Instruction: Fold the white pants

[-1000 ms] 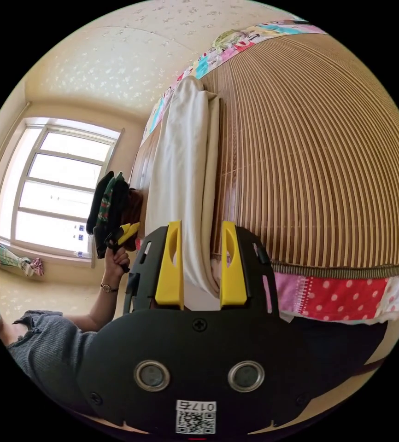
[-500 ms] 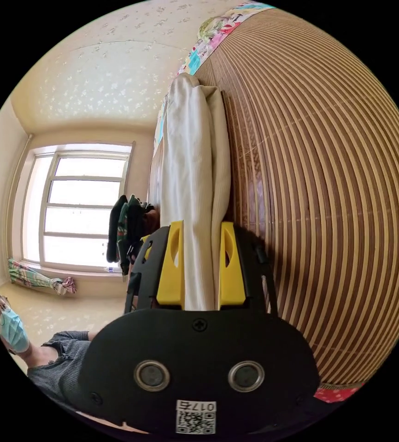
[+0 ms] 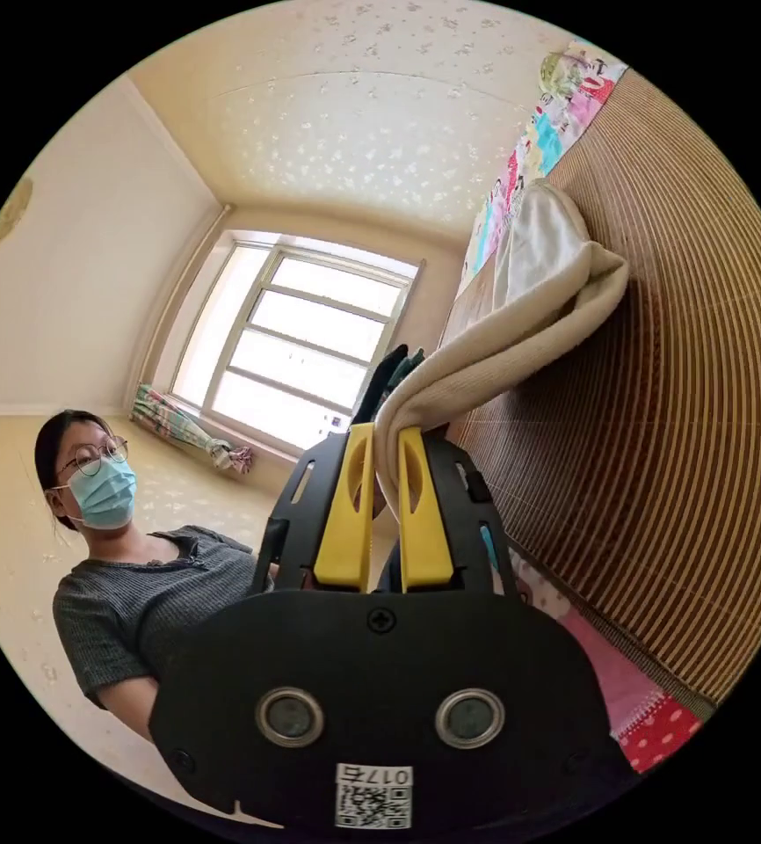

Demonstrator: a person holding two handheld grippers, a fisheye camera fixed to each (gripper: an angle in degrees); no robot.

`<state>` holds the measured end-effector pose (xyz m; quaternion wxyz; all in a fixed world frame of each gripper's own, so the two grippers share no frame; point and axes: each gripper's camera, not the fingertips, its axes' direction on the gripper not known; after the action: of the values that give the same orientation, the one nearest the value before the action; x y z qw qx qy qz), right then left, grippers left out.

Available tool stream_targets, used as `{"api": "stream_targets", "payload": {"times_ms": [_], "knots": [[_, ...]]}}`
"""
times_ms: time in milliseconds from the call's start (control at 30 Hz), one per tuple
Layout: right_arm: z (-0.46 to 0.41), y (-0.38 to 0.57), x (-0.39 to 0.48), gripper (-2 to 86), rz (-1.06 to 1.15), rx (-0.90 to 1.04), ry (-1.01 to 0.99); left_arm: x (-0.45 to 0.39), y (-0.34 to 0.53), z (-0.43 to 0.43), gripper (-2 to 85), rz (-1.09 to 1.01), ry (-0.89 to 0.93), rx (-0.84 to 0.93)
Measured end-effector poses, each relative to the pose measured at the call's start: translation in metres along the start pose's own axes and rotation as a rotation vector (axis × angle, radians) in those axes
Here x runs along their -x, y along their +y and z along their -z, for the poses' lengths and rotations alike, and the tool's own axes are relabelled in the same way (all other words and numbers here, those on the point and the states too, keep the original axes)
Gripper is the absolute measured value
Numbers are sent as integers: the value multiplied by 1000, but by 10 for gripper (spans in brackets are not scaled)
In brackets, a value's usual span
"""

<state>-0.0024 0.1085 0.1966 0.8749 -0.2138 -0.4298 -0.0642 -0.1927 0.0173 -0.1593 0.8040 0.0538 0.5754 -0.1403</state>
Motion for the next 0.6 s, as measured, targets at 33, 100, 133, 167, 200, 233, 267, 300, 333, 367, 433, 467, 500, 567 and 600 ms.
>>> {"api": "stream_targets", "payload": {"times_ms": [33, 100, 133, 167, 200, 233, 267, 300, 333, 367, 433, 467, 500, 567, 600], "knots": [[1, 8, 21, 8, 41, -9, -5, -26, -2, 6, 57, -61, 7, -26], [2, 17, 57, 7, 115, -18, -21, -65, -9, 16, 48, -139, 30, -55], [1, 20, 85, 7, 177, -21, -32, -94, -15, 23, 47, -206, 40, -71], [1, 21, 102, 6, 214, -19, -37, -110, -19, 27, 47, -243, 41, -79], [-2, 23, 136, 6, 291, -9, -38, -142, -25, 35, 46, -316, 48, -98], [-4, 26, 174, 5, 373, -2, -34, -174, -31, 43, 46, -390, 66, -120], [-6, 28, 194, 5, 418, 3, -33, -189, -33, 47, 46, -428, 81, -133], [-10, 33, 235, 4, 514, 16, -34, -220, -39, 56, 46, -496, 116, -160], [-14, 39, 275, 4, 601, 19, -31, -249, -44, 64, 46, -555, 152, -187], [-15, 42, 294, 4, 636, 19, -28, -263, -47, 67, 46, -584, 167, -199], [-24, 52, 365, 3, 755, 1, -13, -316, -58, 79, 47, -660, 228, -249], [-26, 55, 381, 3, 780, -19, -5, -327, -61, 81, 47, -670, 243, -260], [-30, 63, 412, 4, 822, -68, 7, -349, -69, 85, 47, -682, 267, -281], [-39, 69, 449, 4, 865, -114, -5, -372, -82, 87, 48, -685, 290, -305], [-45, 68, 467, 4, 864, -145, -2, -383, -92, 86, 48, -687, 296, -310]]}}
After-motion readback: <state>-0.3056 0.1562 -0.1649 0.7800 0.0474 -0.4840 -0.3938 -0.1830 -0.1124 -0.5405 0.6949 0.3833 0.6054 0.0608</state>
